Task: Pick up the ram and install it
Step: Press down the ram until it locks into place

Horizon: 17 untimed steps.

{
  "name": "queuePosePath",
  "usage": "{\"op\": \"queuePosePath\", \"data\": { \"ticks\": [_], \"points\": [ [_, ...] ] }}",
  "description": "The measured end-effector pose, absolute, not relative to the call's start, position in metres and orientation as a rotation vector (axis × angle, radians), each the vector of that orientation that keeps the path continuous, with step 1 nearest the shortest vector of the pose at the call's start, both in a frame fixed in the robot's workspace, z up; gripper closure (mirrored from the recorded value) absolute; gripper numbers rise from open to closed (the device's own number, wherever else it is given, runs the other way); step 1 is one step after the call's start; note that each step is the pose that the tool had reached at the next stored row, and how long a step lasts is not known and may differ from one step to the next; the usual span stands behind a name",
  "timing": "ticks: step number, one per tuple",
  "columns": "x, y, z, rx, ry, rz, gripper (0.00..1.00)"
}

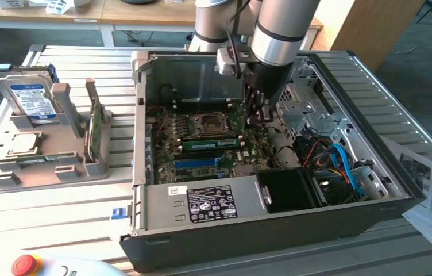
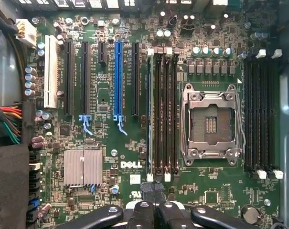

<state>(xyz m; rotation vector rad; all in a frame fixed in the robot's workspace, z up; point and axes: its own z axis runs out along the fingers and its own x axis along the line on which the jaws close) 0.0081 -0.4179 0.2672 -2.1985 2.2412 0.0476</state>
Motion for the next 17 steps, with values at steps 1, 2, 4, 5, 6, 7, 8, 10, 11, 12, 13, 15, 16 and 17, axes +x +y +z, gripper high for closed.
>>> {"op": "queuePosePath", "data": {
  "ticks": [1,2,4,5,6,7,8,10,11,12,13,15,16,17],
  "points": [
    [0.008,-0.418,0.266,-2.199,2.241,0.048,0.89],
    [0.008,-0.418,0.265,-2.199,2.241,0.048,0.89],
    [0.008,-0.418,0.263,-2.199,2.241,0.047,0.89],
    [0.008,-0.418,0.262,-2.199,2.241,0.047,0.89],
    [0.008,-0.418,0.261,-2.199,2.241,0.047,0.89],
    [0.008,-0.418,0.260,-2.199,2.241,0.047,0.89],
    [0.008,-0.418,0.259,-2.199,2.241,0.048,0.89],
    [0.008,-0.418,0.258,-2.199,2.241,0.048,0.89],
    [0.008,-0.418,0.257,-2.199,2.241,0.047,0.89],
    [0.008,-0.418,0.256,-2.199,2.241,0.048,0.89],
    [0.008,-0.418,0.255,-2.199,2.241,0.048,0.89],
    [0.008,-0.418,0.253,-2.199,2.241,0.048,0.89],
    [0.008,-0.418,0.253,-2.199,2.241,0.048,0.89],
    [0.008,-0.418,0.252,-2.199,2.241,0.048,0.89]
  ]
}}
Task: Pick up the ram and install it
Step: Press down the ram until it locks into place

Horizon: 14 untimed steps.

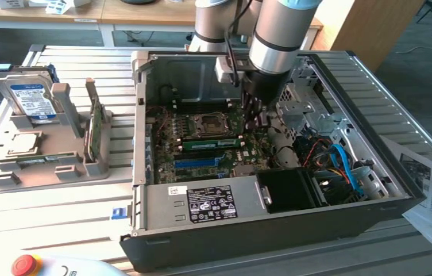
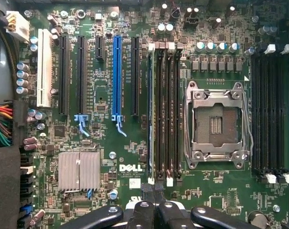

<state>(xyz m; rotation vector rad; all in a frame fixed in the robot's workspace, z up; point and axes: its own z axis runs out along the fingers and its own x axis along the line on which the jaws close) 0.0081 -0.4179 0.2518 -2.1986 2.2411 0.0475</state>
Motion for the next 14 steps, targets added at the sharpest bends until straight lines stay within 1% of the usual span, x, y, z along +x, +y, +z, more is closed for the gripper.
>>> {"op": "queuePosePath", "data": {
  "ticks": [14],
  "points": [
    [0.0081,-0.4179,0.2410,-2.199,2.241,0.048,0.89]
  ]
}}
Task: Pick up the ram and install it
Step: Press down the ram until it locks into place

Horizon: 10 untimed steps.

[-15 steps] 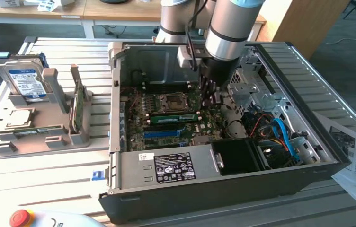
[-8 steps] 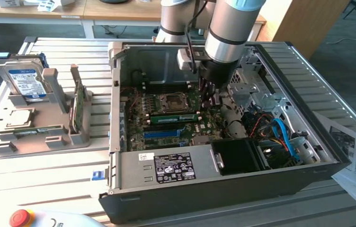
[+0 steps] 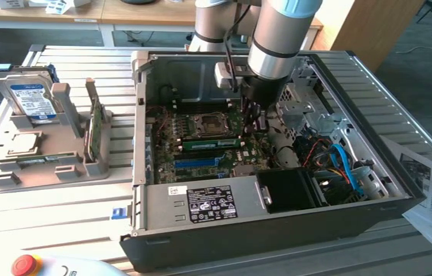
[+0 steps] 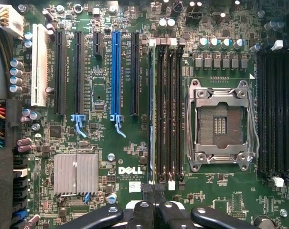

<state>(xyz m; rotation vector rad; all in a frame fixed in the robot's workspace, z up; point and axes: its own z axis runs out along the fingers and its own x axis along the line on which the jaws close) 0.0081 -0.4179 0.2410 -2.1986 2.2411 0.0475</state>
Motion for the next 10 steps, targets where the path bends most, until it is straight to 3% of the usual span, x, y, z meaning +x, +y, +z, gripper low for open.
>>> {"op": "queuePosePath", "data": {
  "ticks": [10],
  "points": [
    [0.0079,-0.4179,0.2389,-2.198,2.241,0.047,0.89]
  ]
}}
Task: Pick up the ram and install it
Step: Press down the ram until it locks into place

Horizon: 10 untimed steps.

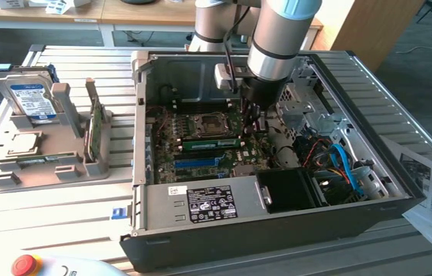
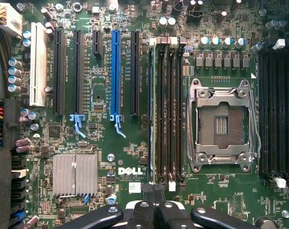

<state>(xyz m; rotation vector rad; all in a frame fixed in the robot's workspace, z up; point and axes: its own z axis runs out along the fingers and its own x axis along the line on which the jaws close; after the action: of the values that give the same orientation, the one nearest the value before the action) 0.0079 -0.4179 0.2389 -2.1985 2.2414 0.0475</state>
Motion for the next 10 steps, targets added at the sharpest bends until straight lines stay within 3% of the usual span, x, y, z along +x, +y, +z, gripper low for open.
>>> {"op": "queuePosePath", "data": {
  "ticks": [10],
  "points": [
    [0.0049,-0.4178,0.2368,-2.199,2.241,0.047,0.89]
  ]
}}
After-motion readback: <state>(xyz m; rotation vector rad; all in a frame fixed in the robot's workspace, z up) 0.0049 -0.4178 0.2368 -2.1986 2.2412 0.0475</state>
